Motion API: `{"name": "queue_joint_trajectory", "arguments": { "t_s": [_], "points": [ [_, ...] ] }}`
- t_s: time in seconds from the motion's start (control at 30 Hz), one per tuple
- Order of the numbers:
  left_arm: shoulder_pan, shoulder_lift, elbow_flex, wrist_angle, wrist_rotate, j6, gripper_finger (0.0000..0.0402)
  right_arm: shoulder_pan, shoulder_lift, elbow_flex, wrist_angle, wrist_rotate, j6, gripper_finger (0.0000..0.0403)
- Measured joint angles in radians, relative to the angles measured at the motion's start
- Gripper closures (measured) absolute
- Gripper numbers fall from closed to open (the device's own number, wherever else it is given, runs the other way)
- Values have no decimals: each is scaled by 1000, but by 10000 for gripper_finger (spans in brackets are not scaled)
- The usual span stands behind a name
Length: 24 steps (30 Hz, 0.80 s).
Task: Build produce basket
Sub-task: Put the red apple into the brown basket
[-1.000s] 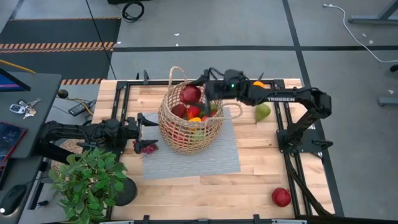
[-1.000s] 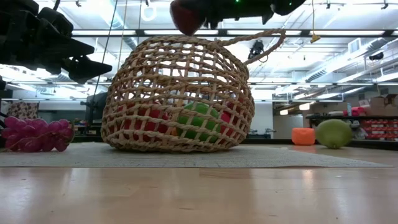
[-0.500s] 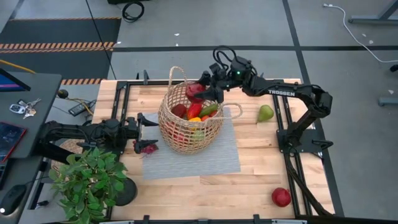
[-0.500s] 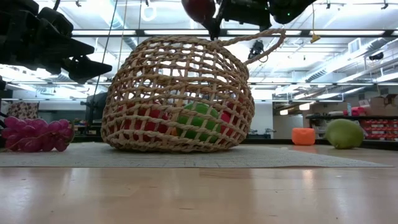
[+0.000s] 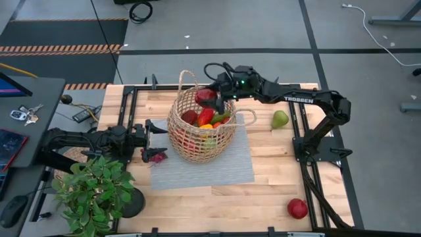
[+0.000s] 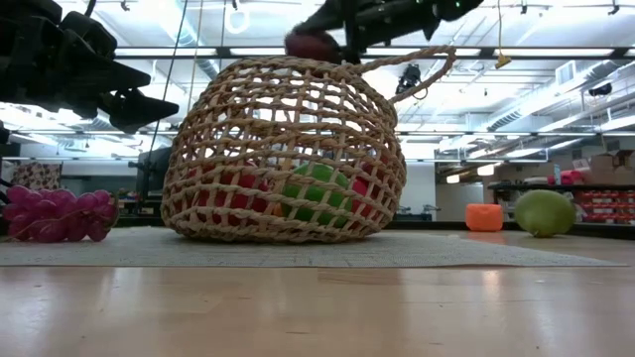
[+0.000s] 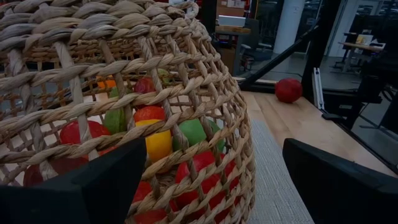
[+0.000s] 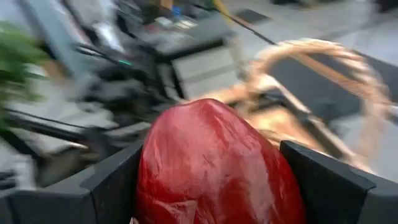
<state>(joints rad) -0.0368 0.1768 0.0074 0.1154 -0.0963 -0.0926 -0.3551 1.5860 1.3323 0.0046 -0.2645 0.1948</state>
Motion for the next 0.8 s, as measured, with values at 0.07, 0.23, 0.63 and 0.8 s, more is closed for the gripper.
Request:
{"name": "queue_joint_trajectory", "arguments": {
  "t_s": [0.07,0.23,0.63,0.8],
  "points": [
    [0,0,0,0,0,0,15,6,0,35,-87,48,-16,41],
    [0,0,0,0,0,0,15,28,47,128,-272,116,-41,41],
    [0,0,0,-1,0,0,15,35,331,421,-554,119,-94,41],
    [0,0,0,0,0,0,15,38,434,539,-671,123,-145,41]
  ]
}}
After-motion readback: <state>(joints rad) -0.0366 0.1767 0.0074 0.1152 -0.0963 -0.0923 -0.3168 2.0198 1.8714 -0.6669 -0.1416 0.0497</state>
